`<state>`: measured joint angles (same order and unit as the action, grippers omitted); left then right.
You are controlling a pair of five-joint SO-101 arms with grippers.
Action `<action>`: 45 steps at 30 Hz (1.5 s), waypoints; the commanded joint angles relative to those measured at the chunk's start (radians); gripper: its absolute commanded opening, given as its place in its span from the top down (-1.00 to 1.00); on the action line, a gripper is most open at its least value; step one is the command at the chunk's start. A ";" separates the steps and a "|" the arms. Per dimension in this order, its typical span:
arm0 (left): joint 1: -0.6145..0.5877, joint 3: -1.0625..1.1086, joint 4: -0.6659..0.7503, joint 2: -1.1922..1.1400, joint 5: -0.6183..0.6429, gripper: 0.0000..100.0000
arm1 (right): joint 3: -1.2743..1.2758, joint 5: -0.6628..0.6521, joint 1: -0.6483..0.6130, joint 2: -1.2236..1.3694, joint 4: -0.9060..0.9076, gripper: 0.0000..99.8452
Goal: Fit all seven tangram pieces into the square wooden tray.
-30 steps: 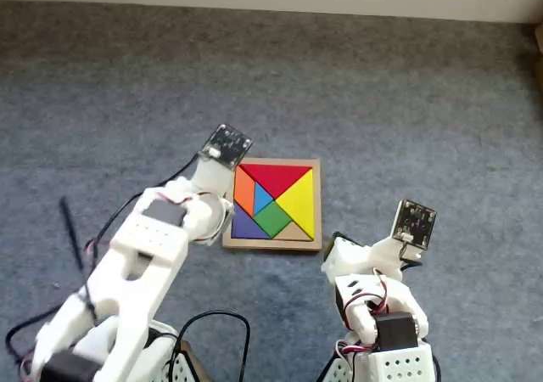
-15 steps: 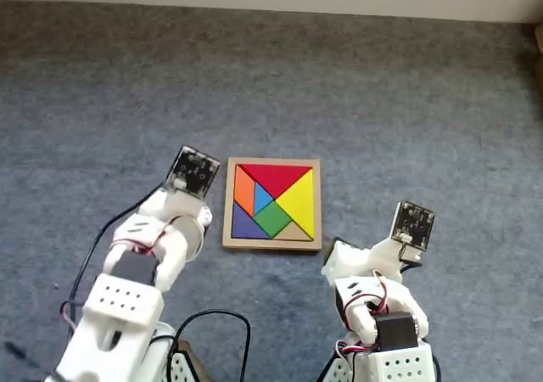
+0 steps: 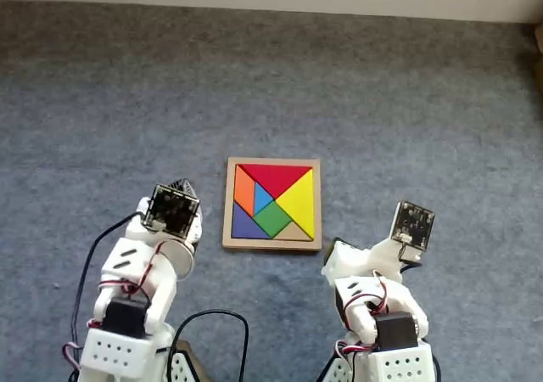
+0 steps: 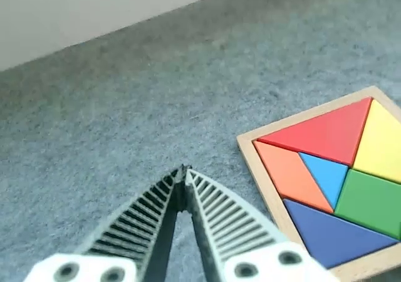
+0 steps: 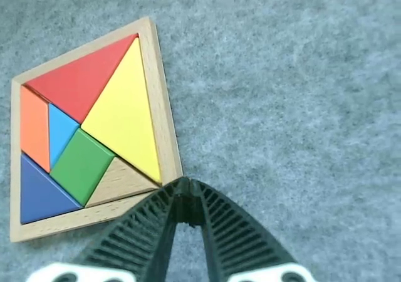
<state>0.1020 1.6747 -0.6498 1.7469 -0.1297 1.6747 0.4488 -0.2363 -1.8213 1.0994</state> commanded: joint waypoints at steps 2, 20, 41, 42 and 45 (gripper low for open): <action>-0.005 0.021 -0.178 0.076 0.006 0.98 | 0.104 -0.006 0.010 -0.015 0.001 0.99; -0.005 0.021 -0.463 0.058 0.005 0.98 | 0.104 -0.011 0.010 -0.015 0.010 0.99; -0.004 0.021 -0.463 0.054 0.005 0.98 | 0.104 -0.011 0.010 -0.015 0.010 0.99; -0.004 0.021 -0.463 0.054 0.005 0.98 | 0.104 -0.011 0.010 -0.015 0.010 0.99; -0.004 0.021 -0.463 0.054 0.005 0.98 | 0.104 -0.011 0.010 -0.015 0.010 0.99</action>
<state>0.1036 1.6763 -1.1086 1.7852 -0.1297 1.6747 0.4488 -0.2363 -1.8213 1.0994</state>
